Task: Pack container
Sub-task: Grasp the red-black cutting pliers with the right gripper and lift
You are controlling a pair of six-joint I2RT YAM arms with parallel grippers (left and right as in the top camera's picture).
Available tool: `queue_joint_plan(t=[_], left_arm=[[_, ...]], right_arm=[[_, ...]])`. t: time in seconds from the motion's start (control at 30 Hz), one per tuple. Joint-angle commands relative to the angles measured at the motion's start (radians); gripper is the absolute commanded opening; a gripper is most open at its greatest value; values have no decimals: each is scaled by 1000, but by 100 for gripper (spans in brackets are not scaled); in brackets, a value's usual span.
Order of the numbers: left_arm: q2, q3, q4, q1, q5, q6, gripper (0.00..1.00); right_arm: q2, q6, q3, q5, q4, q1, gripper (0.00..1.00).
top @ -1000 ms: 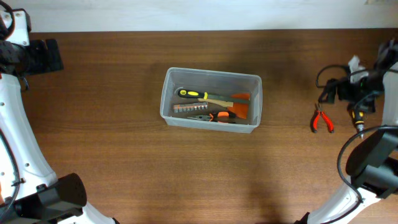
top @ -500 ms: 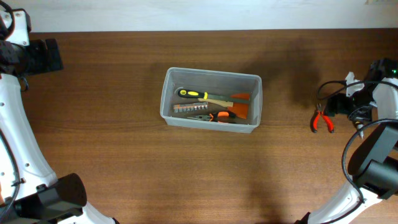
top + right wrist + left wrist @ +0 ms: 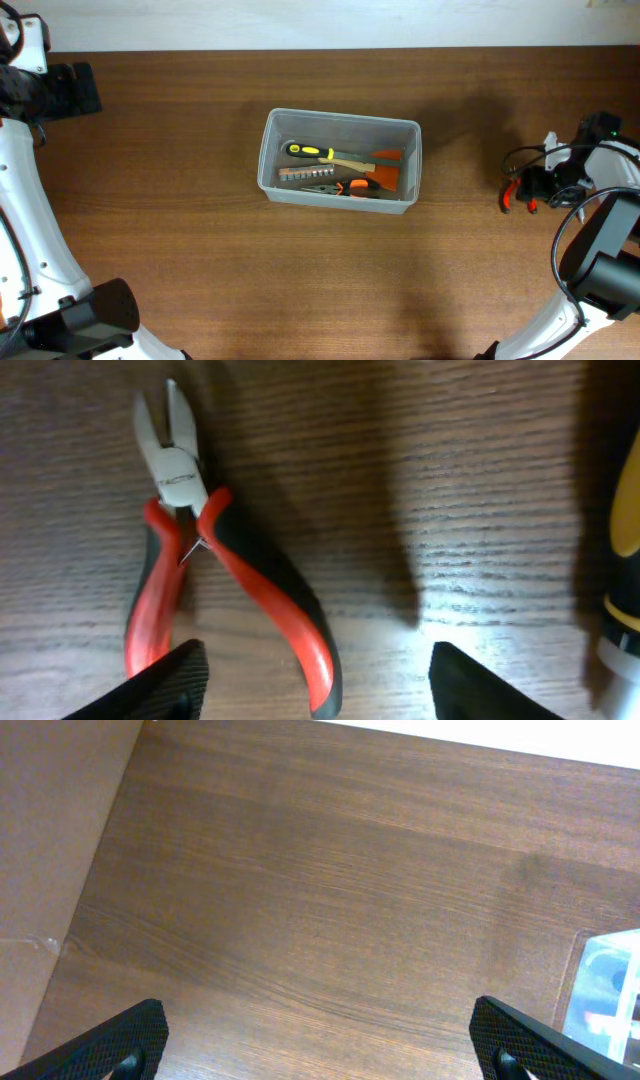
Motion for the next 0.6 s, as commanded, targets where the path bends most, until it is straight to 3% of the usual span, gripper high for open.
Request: queue_joint_plan(t=[0.0, 0.07, 0.43, 0.57], left_arm=[[-5, 1, -1, 3, 7, -9, 99], [-5, 1, -1, 3, 7, -9, 99], [-5, 1, -1, 3, 7, -9, 99], [-5, 1, -1, 3, 7, -9, 99]], right_arm=[[2, 0, -26, 11, 19, -2, 67], [2, 0, -32, 12, 29, -2, 57], [3, 37, -89, 23, 69, -1, 47], [3, 82, -91, 23, 74, -1, 26]])
